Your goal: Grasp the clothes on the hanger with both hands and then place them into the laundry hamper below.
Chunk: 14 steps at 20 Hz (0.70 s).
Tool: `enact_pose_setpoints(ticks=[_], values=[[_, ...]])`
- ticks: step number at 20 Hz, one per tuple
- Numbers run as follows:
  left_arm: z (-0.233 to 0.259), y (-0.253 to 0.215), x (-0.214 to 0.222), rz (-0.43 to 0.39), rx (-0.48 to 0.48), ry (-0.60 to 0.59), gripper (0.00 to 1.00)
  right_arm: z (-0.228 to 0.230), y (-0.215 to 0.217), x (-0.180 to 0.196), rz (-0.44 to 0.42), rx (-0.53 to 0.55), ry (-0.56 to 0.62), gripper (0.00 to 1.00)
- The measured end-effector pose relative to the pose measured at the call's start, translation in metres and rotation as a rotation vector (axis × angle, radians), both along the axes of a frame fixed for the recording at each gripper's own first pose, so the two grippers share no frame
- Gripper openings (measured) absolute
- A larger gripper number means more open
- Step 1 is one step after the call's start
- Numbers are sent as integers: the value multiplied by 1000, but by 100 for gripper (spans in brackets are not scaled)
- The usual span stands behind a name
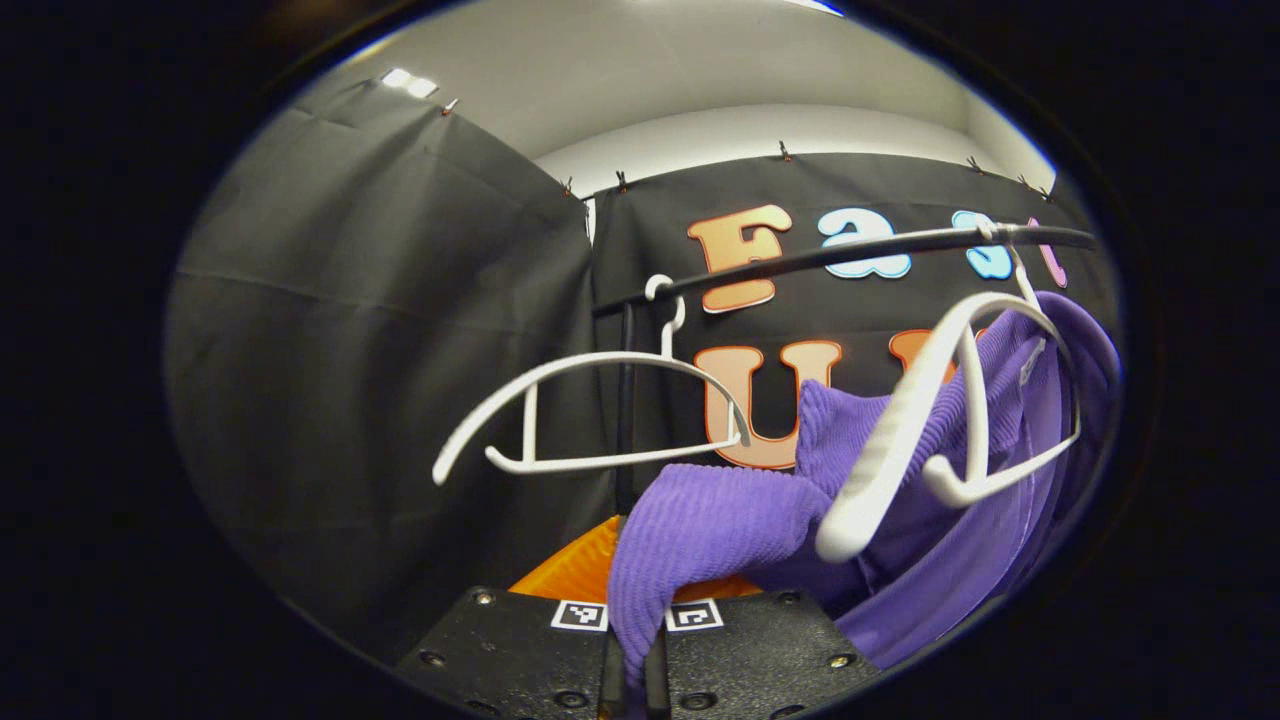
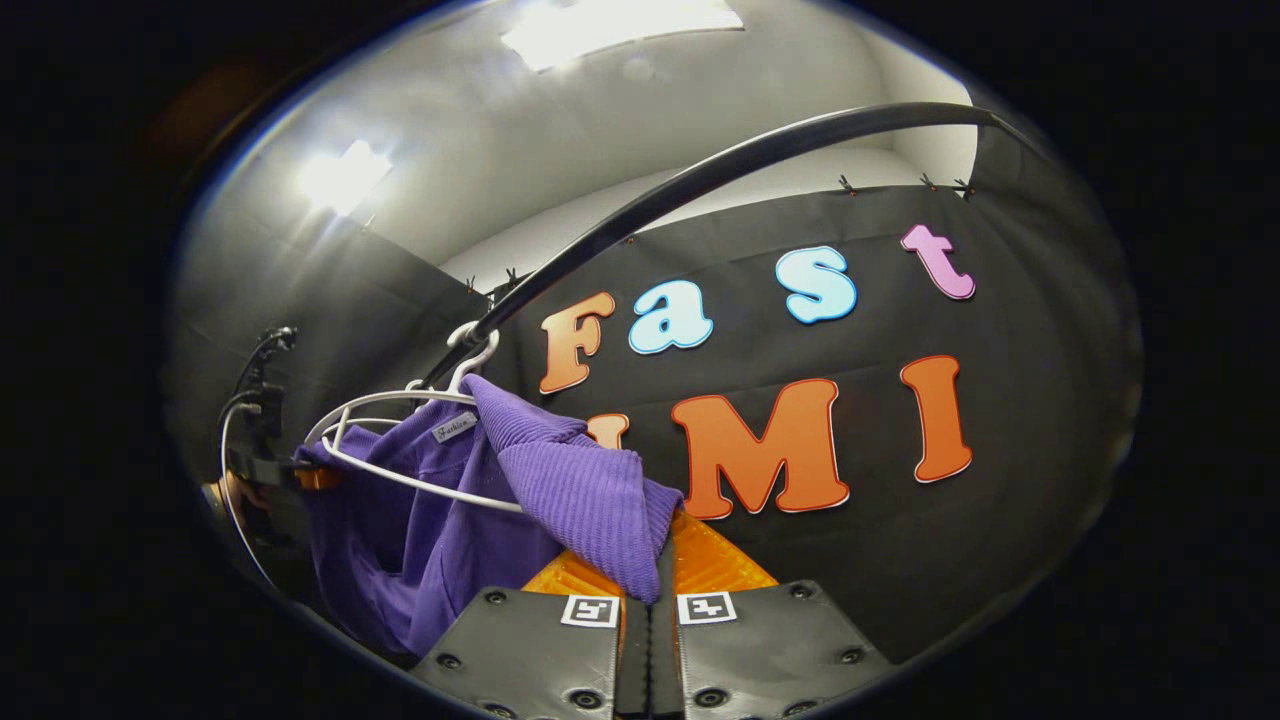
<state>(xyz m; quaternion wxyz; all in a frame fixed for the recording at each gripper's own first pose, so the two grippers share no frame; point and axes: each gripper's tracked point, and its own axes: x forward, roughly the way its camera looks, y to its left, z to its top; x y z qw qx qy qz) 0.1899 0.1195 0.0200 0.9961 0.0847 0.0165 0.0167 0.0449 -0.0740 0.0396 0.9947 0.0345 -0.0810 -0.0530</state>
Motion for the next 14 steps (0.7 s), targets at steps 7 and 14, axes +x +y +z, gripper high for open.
enact_pose_setpoints(ticks=[7,14], values=[[-70,-41,-13,-49,57,84,6,28,-9,15,45,-33,-73,8],[-91,-61,-39,-104,-4,99,6,32,-72,39,-144,-145,-85,8]])
